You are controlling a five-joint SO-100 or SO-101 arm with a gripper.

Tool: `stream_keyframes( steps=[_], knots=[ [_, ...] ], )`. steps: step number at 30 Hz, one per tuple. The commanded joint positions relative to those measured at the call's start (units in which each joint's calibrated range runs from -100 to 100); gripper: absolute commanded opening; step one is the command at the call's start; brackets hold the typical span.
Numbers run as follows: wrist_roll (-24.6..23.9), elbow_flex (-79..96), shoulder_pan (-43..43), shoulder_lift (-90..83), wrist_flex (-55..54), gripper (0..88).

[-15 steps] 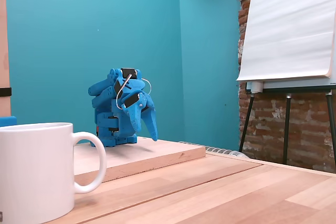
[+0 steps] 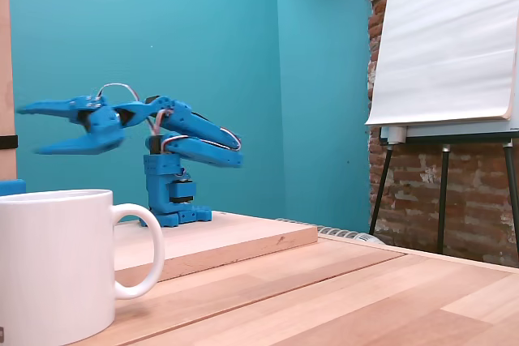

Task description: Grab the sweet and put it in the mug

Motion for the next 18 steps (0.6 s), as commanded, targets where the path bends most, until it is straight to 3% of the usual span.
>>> stream_keyframes(
  steps=[1, 5, 13, 18],
  knots=[
    [-4.00, -2.90, 7.17, -1.01, -1.17, 28.4],
    [-8.01, -1.12, 6.66, -0.67, -1.25, 28.4],
    [-3.03, -1.20, 6.01, -0.84, -2.13, 28.4],
    [-1.76, -5.84, -1.69, -0.76, -1.97, 28.4]
  ],
)
